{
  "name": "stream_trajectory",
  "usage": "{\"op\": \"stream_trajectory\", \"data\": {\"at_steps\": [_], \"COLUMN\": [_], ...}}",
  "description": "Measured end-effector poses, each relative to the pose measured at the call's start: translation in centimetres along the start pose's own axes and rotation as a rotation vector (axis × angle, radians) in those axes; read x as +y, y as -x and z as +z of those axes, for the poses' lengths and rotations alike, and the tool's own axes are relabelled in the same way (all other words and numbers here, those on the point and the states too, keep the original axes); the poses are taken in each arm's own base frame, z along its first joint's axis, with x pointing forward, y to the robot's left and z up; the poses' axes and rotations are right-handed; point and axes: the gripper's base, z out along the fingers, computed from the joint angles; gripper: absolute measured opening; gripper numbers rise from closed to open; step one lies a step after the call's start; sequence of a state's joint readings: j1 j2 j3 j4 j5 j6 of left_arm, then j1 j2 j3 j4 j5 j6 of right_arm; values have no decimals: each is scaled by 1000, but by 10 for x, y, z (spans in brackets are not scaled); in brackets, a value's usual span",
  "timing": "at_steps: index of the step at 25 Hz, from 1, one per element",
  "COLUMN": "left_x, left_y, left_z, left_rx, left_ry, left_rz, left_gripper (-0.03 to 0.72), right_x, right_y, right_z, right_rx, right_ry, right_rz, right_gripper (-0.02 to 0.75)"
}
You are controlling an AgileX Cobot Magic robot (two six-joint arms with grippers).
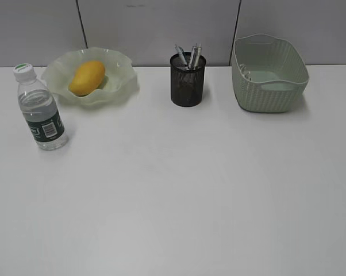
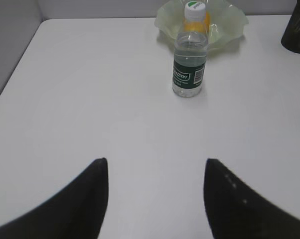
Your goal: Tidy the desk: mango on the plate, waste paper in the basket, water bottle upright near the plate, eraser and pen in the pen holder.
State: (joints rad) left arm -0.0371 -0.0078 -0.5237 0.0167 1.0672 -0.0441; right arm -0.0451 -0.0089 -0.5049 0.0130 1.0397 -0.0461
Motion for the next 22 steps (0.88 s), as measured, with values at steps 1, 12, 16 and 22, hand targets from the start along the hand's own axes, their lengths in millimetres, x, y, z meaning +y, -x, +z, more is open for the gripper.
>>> {"op": "stream_trajectory", "data": {"at_steps": [1,12,16,22], "left_x": [0,0,0,0], "left_y": [0,0,0,0], "left_z": [0,0,0,0], "left_rx": [0,0,0,0], "left_ry": [0,0,0,0], "left_rz": [0,0,0,0], "left_gripper": [460,459,452,449], "right_x": [0,-1,-1,-1], "right_y": [0,0,0,0], "right_z": [0,0,0,0], "right_rx": [0,-3,-3,-4], "right_ry": [0,102,102,102], "right_rz": [0,-48,-48,-49], "right_gripper": [489,489,489,489]}}
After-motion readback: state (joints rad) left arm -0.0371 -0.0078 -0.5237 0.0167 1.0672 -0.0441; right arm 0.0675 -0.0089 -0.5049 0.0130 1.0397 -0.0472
